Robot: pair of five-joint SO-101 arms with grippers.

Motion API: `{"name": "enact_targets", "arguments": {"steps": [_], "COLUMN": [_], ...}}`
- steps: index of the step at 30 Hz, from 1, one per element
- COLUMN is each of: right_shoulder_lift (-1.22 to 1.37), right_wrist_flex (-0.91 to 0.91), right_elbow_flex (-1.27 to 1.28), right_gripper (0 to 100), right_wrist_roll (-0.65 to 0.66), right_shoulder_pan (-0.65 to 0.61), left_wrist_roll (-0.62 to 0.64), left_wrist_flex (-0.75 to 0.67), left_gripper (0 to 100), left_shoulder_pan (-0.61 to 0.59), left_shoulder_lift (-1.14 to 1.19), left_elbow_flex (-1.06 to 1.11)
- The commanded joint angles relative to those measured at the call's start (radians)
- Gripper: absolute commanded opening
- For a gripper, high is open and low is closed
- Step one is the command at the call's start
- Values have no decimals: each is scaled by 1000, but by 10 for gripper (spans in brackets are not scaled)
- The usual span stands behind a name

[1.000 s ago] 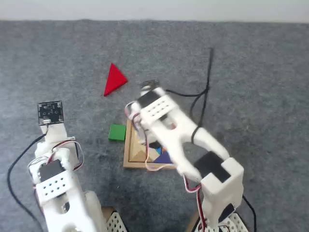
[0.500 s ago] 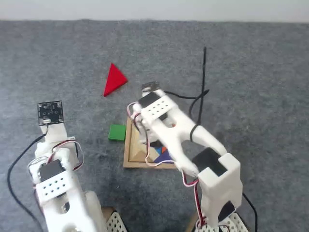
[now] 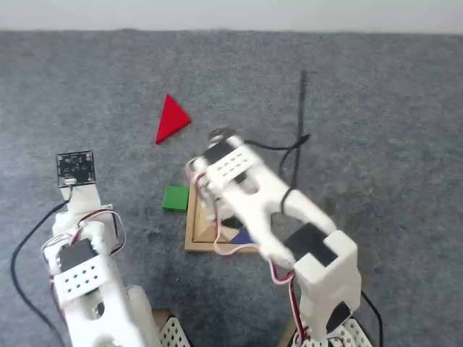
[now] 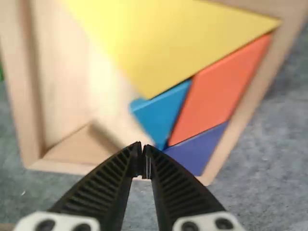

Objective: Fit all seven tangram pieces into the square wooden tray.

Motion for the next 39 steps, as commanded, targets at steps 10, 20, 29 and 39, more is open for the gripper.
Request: {"name": "enact_targets", "arguments": {"steps": [10,20,29,39], "right_shoulder_lift": [41,41,30,-249], "right_wrist_flex": [-67,-74,8,174], "right_elbow_flex": [-46,-54,-158,-97], "right_gripper": [7,7,7,8], "right_wrist_roll": [11,12,74,135], "right_shoulder_pan": [41,139,134,142], "left_wrist_roll": [9,9,9,9], "left_wrist_flex": [-21,-21,-21,-21], "left_gripper": [22,22,22,22], "left_shoulder_pan": [-3,-3,-3,-3], "left_shoulder_lift": [-25,-25,-25,-25], "left_elbow_flex": [-50,-50,-50,-50]}}
